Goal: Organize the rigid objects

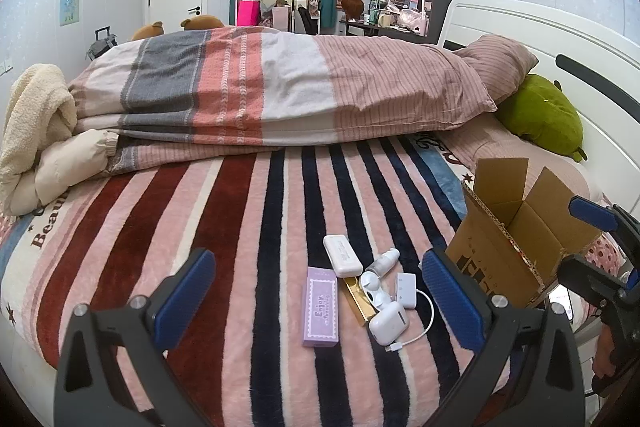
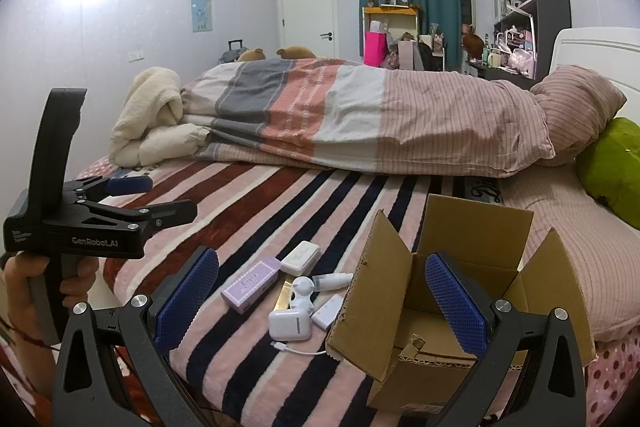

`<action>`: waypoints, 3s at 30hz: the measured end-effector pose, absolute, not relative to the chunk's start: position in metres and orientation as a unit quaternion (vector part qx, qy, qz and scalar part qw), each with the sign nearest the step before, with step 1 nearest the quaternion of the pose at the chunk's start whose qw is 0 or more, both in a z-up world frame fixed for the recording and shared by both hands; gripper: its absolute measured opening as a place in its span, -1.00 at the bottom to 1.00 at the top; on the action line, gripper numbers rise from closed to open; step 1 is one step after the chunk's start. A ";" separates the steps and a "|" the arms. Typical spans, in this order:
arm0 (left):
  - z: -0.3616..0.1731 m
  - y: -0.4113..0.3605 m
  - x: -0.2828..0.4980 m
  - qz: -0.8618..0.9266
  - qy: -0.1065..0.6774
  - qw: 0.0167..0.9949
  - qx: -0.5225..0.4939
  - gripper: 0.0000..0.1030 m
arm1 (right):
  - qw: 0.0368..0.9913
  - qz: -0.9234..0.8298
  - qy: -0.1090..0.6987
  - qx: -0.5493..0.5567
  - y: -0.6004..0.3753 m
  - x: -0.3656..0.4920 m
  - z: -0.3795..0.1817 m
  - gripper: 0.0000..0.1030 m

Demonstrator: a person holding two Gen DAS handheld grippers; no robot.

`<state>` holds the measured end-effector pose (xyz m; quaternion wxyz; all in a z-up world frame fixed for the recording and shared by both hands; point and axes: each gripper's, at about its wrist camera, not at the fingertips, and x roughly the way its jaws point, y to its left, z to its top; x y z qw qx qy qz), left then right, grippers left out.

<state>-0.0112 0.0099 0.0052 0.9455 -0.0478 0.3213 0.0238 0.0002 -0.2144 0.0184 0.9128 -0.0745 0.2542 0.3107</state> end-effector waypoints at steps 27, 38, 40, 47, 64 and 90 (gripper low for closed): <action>0.003 0.023 -0.011 0.010 0.311 0.948 -0.064 0.99 | 0.918 0.293 0.246 -0.107 -0.202 -0.008 0.019 1.00; -0.046 0.106 0.000 0.037 0.329 0.938 -0.098 0.99 | 0.867 0.377 0.295 -0.140 -0.112 -0.005 0.003 0.58; -0.060 0.124 0.001 0.045 0.335 0.935 -0.105 0.99 | 0.851 0.388 0.321 -0.147 -0.089 0.001 -0.019 0.58; -0.094 0.148 -0.001 0.095 0.342 0.932 -0.070 0.99 | 0.818 0.347 0.446 -0.108 -0.052 0.046 -0.113 0.34; -0.080 0.128 0.020 -0.103 0.360 0.918 -0.130 0.99 | 0.806 0.360 0.459 -0.098 -0.048 0.066 -0.117 -0.35; -0.010 -0.205 0.180 -0.389 0.489 0.781 0.001 -0.14 | 0.822 0.310 0.477 0.000 -0.299 0.132 -0.009 -0.36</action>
